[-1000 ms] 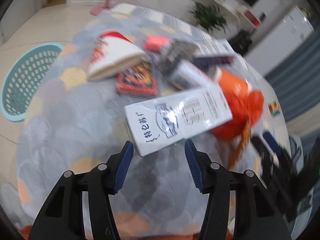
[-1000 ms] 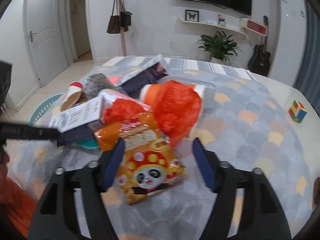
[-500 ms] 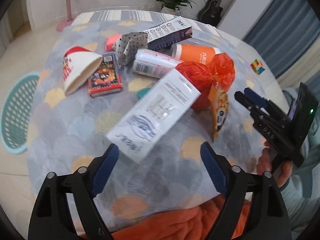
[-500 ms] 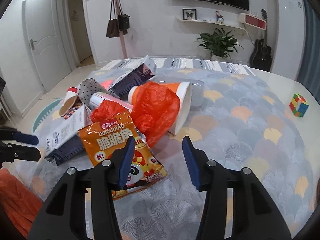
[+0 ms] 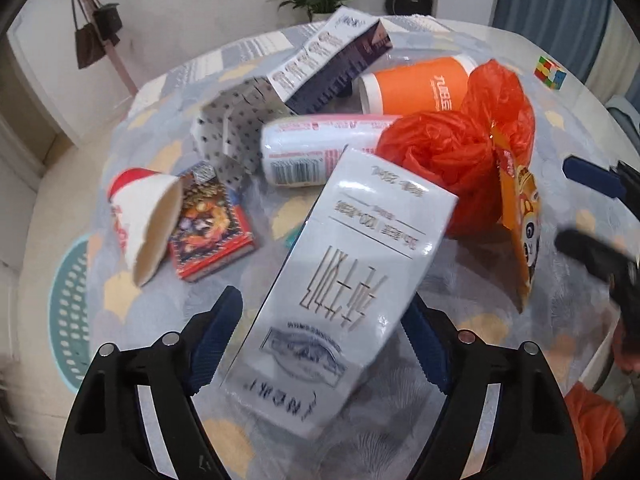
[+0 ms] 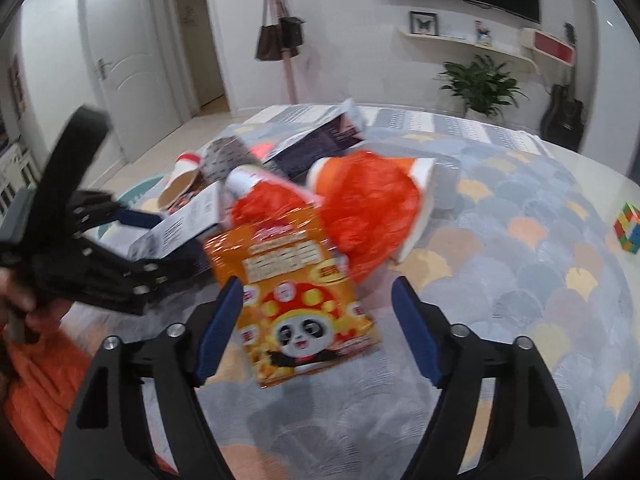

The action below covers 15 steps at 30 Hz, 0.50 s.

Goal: Collect trash
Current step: 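Grasp the white milk carton with the left tool while the right tool grasps the orange snack bag, then carry both items over the blue basket and open both tools to drop them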

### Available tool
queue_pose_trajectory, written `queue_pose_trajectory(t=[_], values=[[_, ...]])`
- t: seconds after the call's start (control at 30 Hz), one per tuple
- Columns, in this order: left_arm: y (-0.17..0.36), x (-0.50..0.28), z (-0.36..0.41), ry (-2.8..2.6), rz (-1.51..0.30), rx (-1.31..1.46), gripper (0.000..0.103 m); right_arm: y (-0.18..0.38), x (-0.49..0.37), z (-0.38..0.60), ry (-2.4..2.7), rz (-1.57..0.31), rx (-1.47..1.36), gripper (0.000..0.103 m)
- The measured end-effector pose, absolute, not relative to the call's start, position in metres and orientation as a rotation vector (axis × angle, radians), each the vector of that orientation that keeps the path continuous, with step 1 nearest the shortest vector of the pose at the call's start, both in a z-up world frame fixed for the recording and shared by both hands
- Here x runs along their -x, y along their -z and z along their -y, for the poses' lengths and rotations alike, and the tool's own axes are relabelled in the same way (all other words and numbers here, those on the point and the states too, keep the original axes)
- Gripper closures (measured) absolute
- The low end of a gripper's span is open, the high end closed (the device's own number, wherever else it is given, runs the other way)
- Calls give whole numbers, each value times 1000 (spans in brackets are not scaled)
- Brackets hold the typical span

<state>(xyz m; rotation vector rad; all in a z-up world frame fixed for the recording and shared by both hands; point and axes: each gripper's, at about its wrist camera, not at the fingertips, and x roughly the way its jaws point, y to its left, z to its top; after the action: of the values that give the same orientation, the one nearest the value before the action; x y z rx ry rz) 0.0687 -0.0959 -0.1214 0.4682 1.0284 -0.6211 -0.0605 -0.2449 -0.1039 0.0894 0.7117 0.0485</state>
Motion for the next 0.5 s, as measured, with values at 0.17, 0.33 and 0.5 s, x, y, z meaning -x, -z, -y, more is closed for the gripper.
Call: queue_pose_trajectory(t=[0.17, 0.33, 0.5], values=[[124, -78, 90, 635, -1046, -359, 45, 118, 54, 215, 10, -729, -7, 28], [117, -83, 77, 610, -1028, -280, 47, 130, 48, 198, 123, -740, 75, 28], [103, -81, 65, 605, -1009, -187, 47, 131, 43, 209, 130, -765, 15, 77]])
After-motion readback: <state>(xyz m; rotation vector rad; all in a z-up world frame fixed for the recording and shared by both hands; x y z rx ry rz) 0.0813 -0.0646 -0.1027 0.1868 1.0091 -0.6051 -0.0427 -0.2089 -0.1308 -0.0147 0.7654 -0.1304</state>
